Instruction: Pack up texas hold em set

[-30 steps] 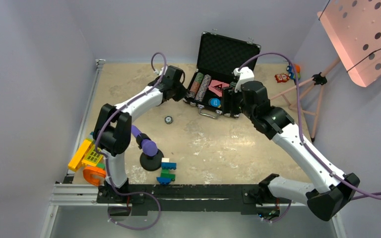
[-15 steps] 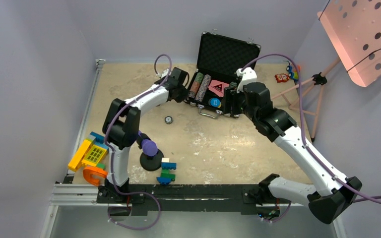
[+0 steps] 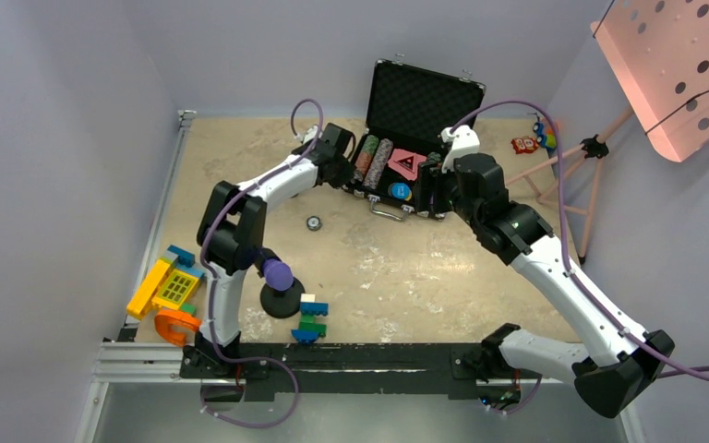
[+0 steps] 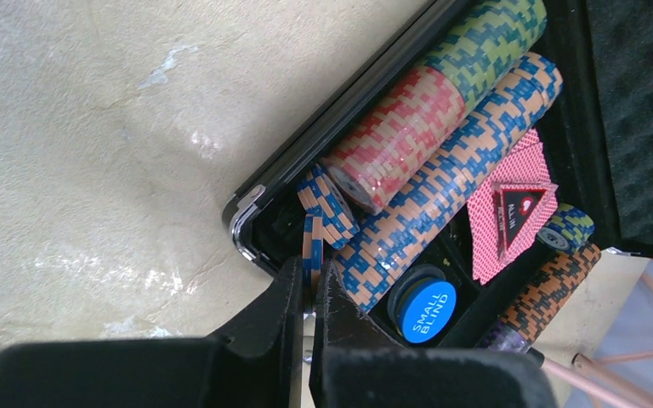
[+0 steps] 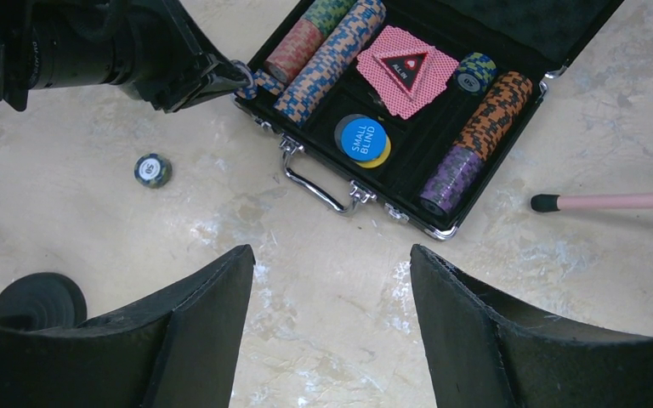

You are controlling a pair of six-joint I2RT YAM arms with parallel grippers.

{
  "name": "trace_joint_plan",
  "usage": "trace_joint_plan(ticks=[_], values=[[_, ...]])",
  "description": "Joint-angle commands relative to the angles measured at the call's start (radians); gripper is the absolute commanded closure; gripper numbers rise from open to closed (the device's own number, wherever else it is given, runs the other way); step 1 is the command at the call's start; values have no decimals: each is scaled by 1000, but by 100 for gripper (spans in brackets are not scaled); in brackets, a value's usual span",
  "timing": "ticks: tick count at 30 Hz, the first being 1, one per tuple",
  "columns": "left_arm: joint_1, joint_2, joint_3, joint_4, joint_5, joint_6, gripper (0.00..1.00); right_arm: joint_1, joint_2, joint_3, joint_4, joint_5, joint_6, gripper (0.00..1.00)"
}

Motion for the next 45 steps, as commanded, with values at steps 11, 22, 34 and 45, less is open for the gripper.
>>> trace_joint_plan(ticks=[11,22,34,45], values=[[-5,71,86,32,-2,6,100,-4,-11,-5,43,14,7,29],[-5,93,97,50,25,7,89,-4,-2,-8,46,8,5,29],[-6,95,114,52,31,23,65,-4,3,-8,44,4,2,30],[-5,69,82,151,47,65,57,-4,1,-10,46,8,-2,30]])
